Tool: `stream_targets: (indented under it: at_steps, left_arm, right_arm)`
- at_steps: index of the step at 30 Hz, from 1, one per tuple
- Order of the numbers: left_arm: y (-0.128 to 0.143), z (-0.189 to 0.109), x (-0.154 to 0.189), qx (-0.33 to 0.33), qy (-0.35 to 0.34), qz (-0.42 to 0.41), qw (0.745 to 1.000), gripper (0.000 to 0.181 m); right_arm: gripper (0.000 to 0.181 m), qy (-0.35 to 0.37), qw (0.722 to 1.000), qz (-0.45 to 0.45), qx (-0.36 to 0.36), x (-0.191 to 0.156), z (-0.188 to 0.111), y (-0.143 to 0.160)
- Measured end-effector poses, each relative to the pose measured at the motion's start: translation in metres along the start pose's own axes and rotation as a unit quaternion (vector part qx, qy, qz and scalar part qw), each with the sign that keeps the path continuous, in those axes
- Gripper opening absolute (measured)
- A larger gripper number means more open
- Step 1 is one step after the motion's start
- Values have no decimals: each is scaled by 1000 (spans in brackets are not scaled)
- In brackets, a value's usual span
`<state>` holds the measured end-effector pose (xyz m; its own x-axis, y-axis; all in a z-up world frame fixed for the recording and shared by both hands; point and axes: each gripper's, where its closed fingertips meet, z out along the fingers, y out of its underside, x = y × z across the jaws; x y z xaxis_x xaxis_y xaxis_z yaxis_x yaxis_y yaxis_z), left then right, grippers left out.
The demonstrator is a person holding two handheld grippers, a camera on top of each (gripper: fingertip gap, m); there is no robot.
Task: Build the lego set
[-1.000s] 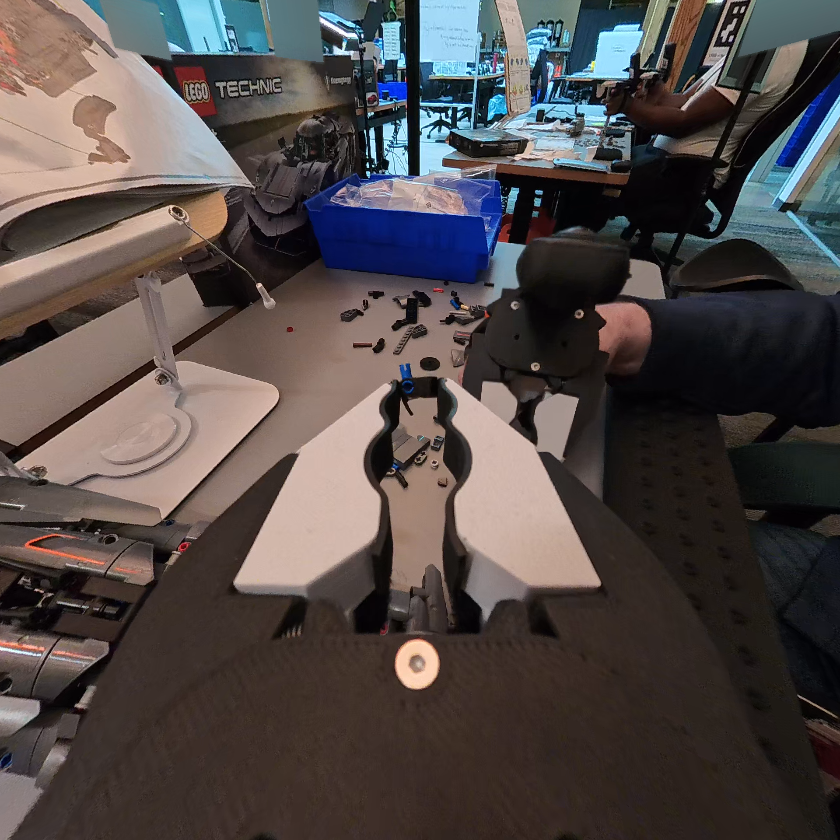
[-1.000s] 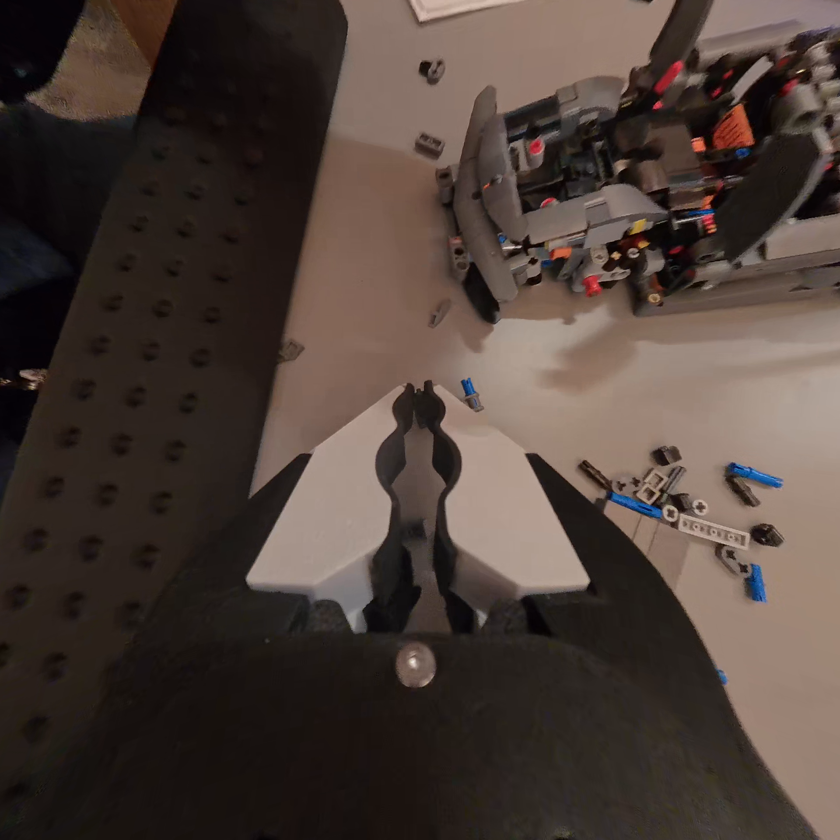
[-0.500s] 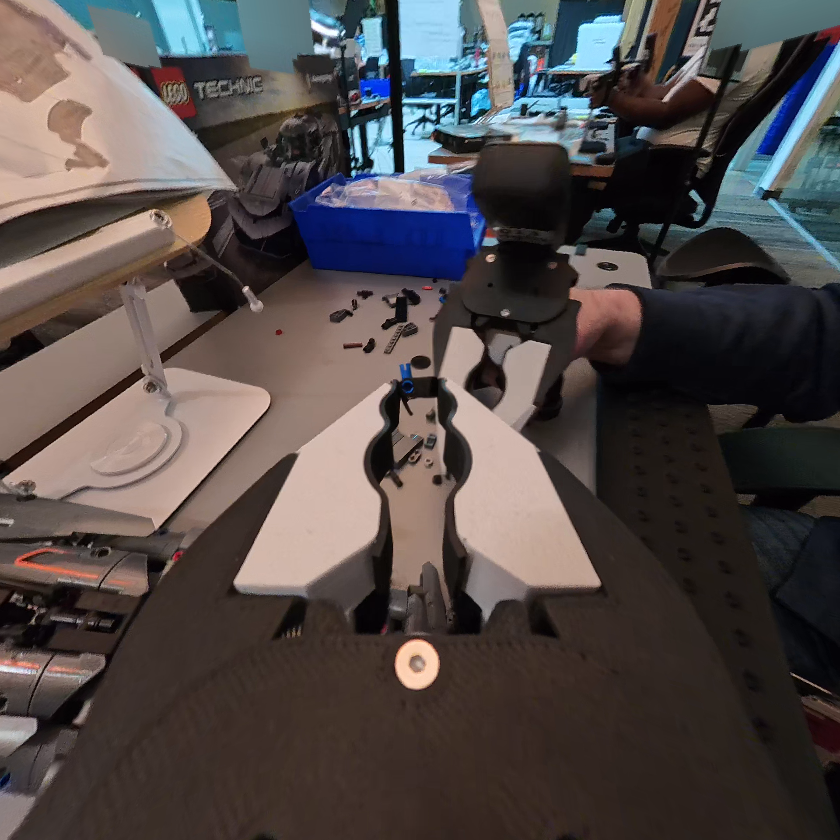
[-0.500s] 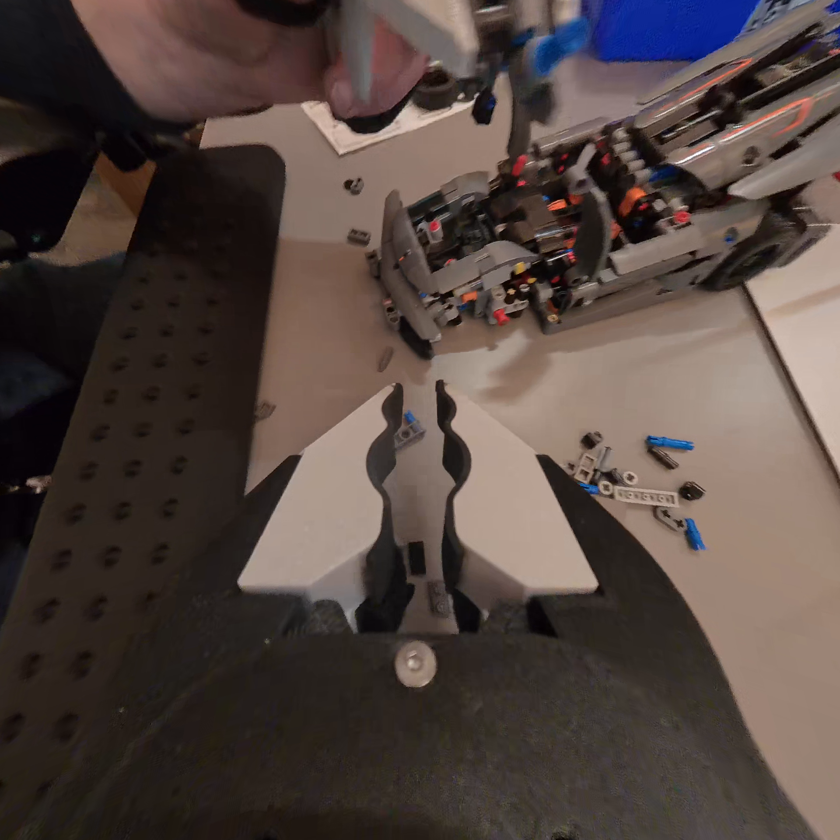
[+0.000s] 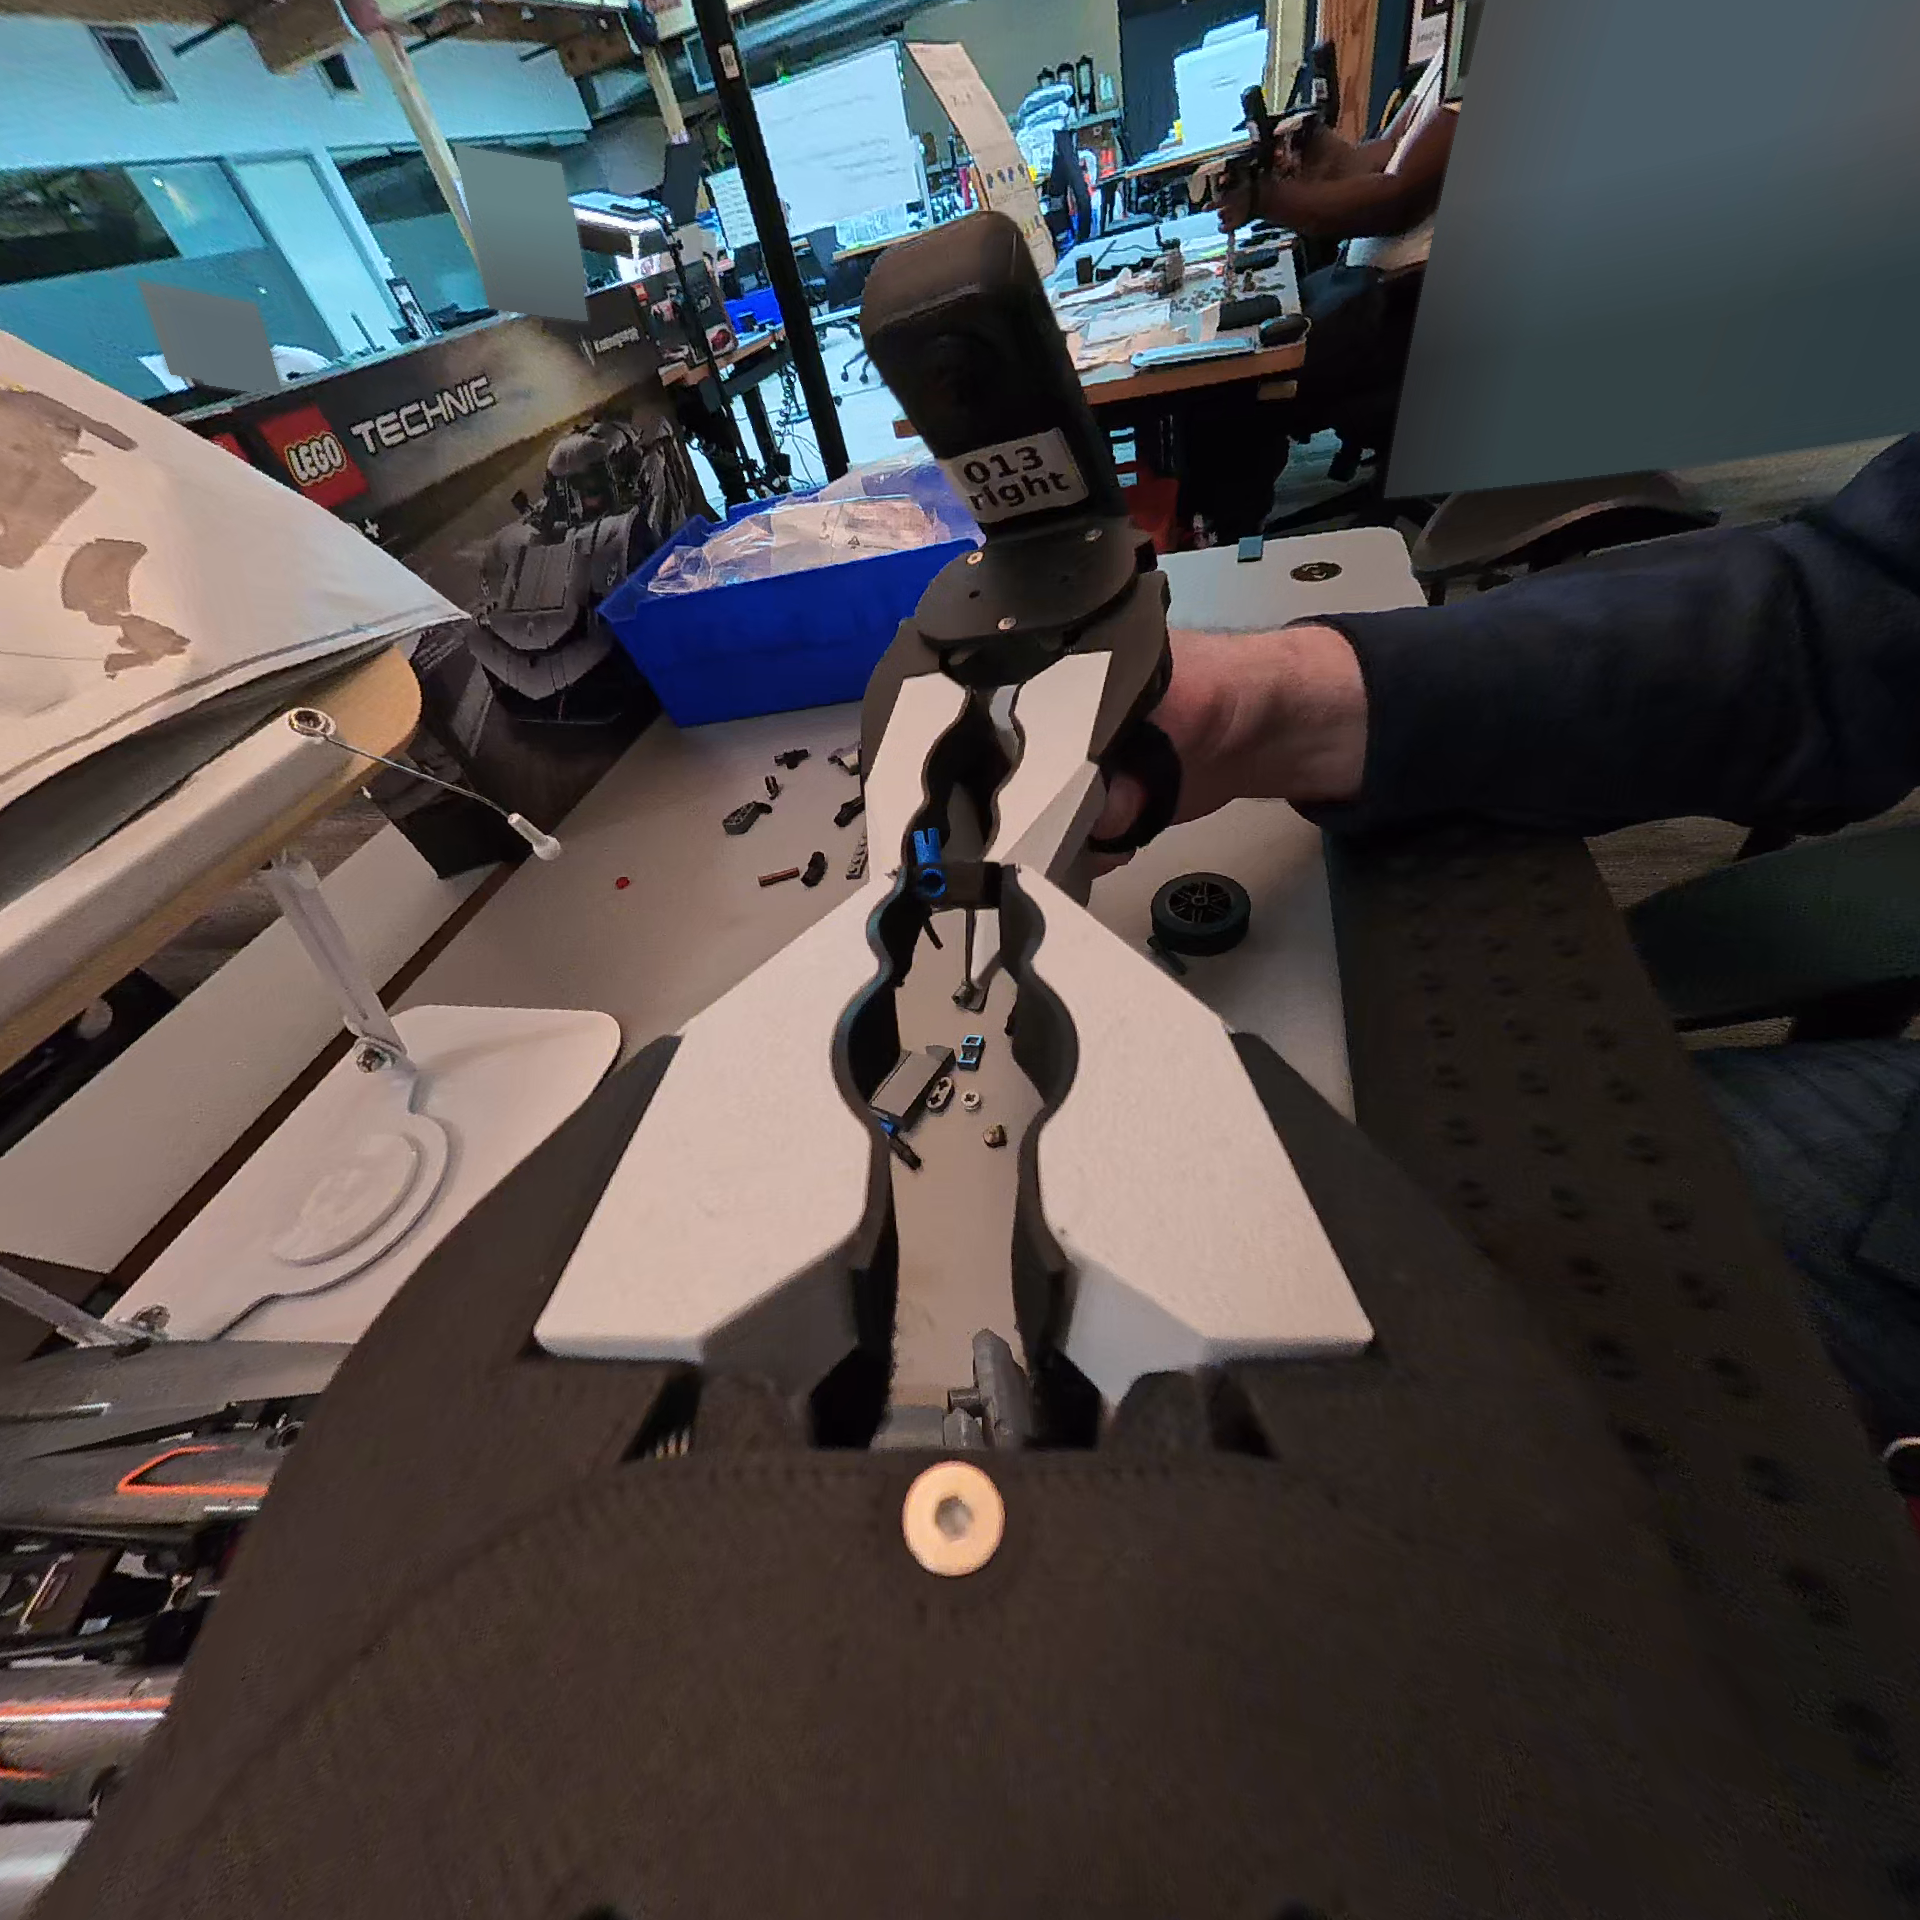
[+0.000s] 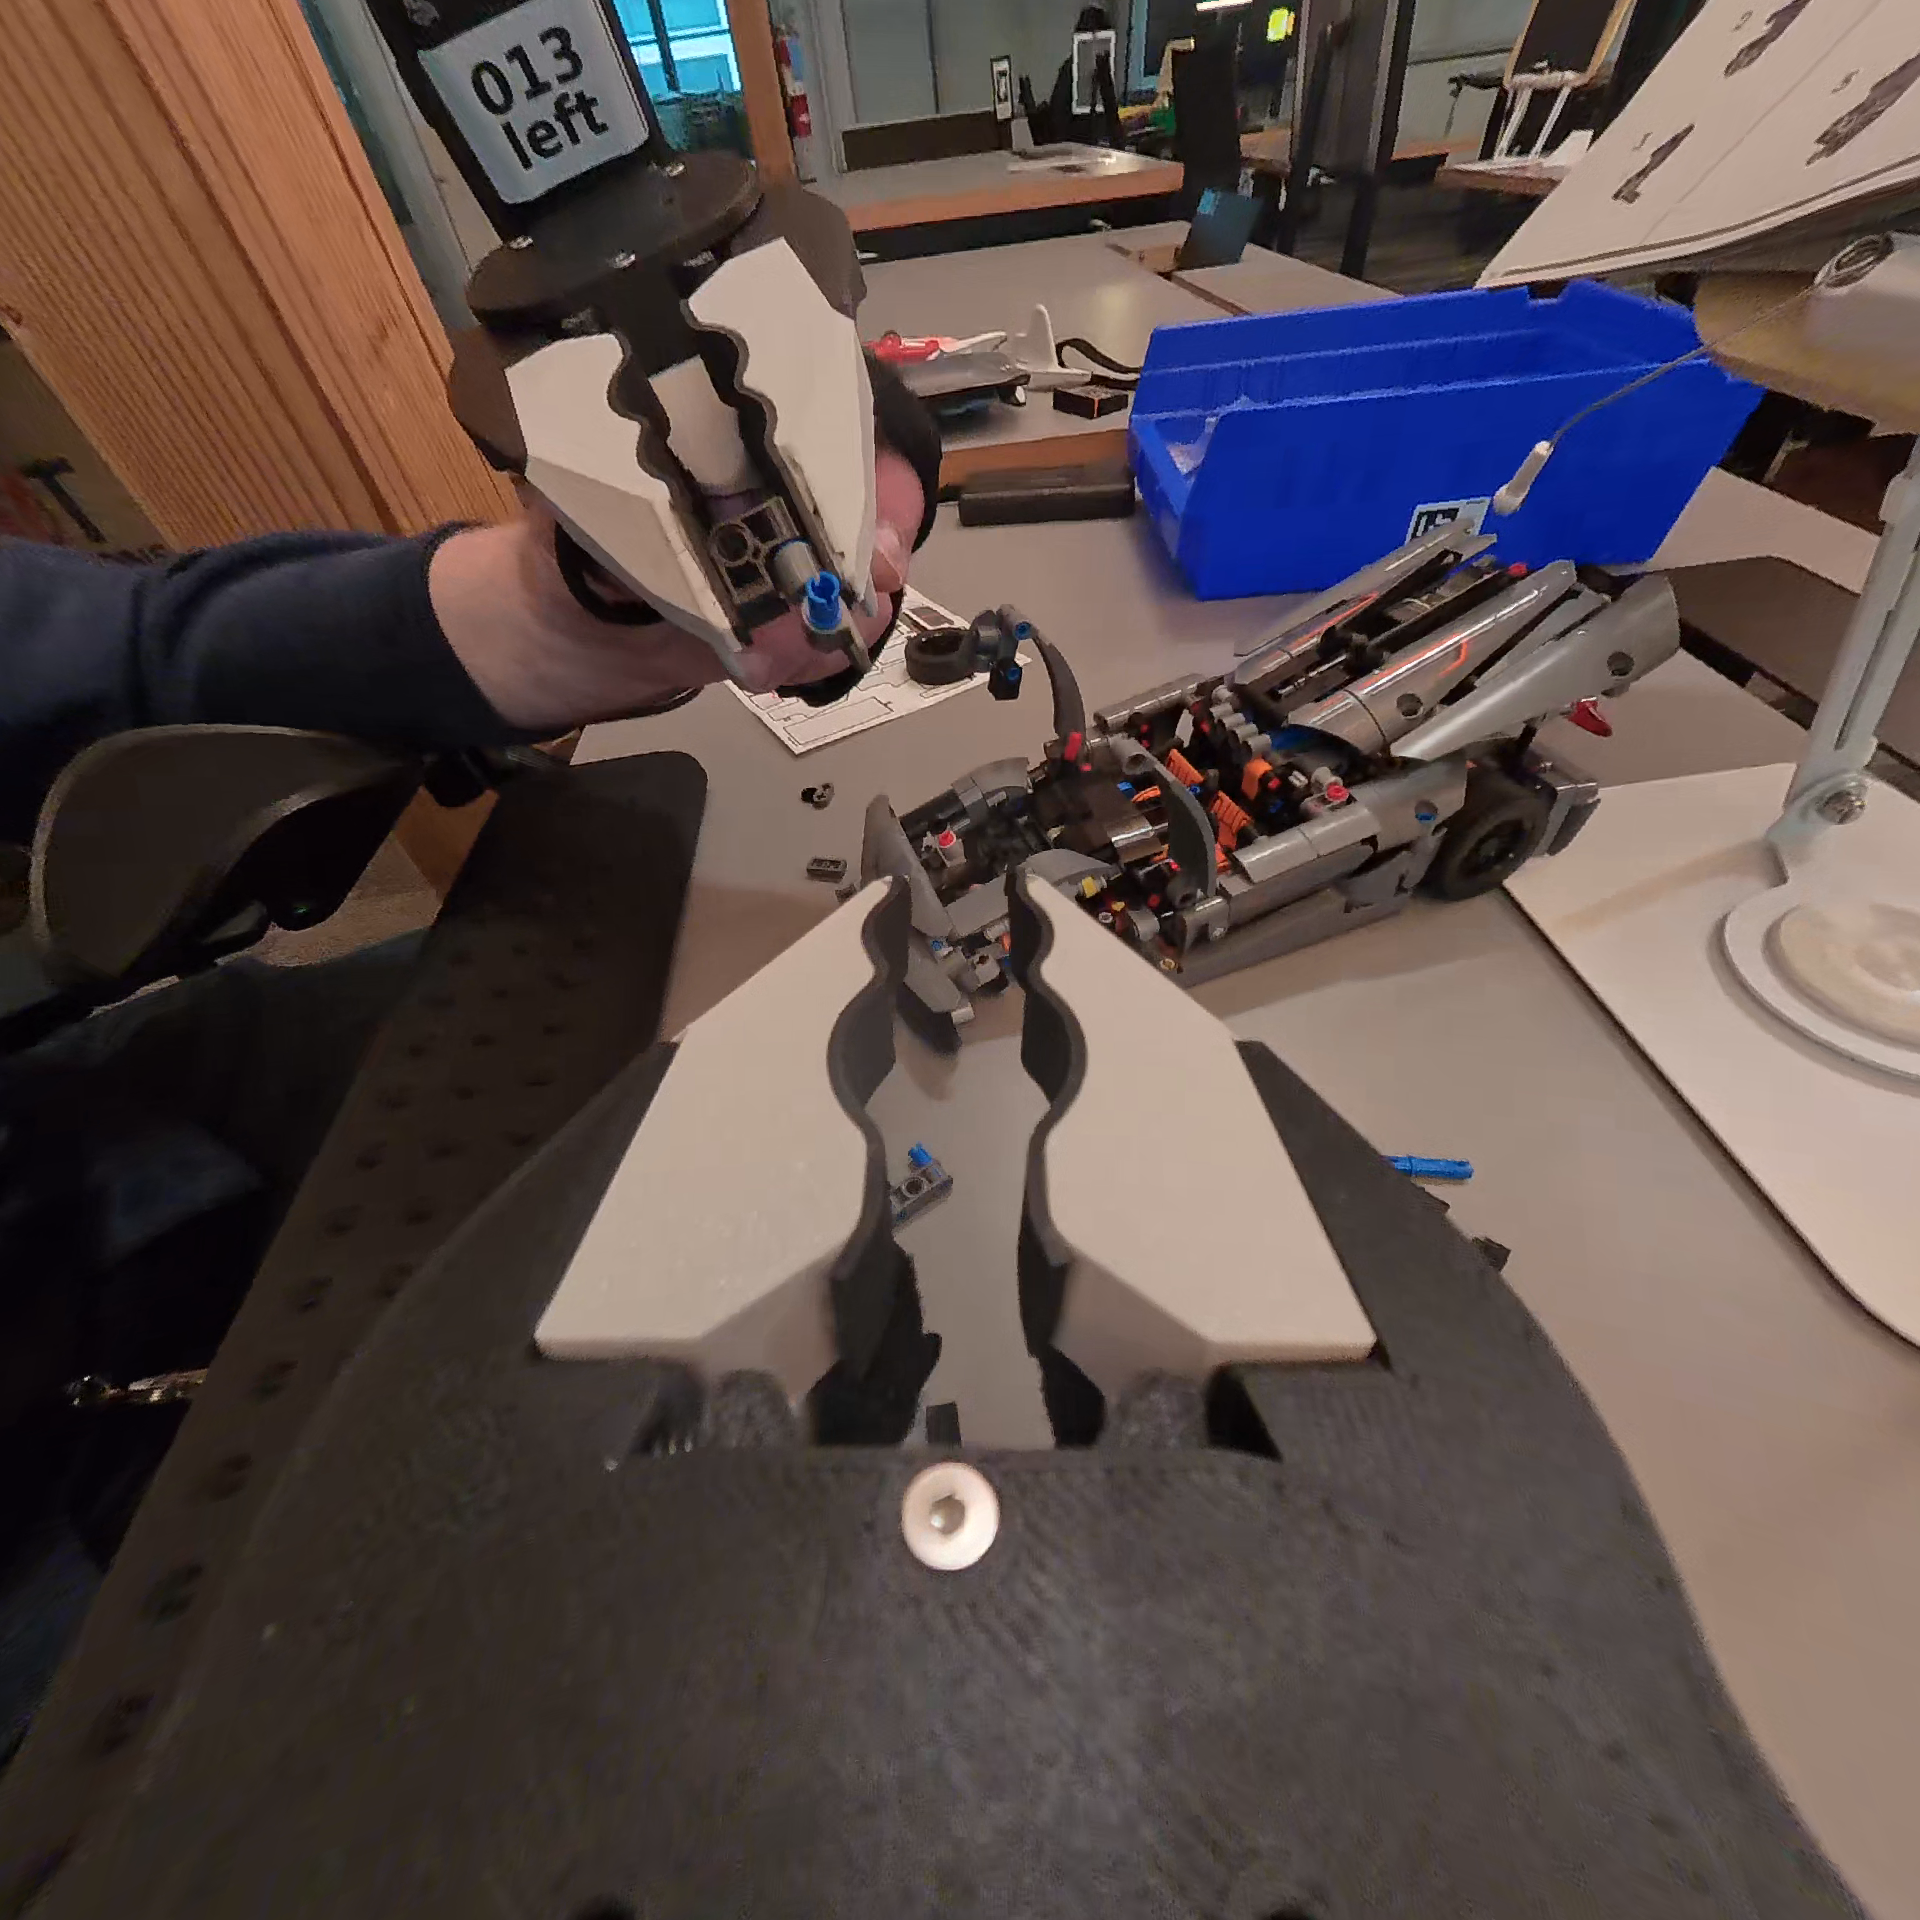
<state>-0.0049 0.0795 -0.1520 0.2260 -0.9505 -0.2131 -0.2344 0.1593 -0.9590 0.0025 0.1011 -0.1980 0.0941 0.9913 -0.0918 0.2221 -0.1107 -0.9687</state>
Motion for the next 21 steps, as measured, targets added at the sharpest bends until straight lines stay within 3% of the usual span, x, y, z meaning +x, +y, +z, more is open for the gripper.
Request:
stream_targets:
  at_steps: [4,11,21]
  left_arm:
    - [10,1,-9,-26,-24,-5,999,13]
    - [16,3,-12,-37,-28,-17,999,13]
    - [19,4,-13,-40,-23,-30,998,13]
  right_arm:
    - [17,7,999,17,-40,5,4,16]
    - [21,0,974,15,-228,-1,24,87]
    - [20,-19,956,32,-291,-12,33,115]
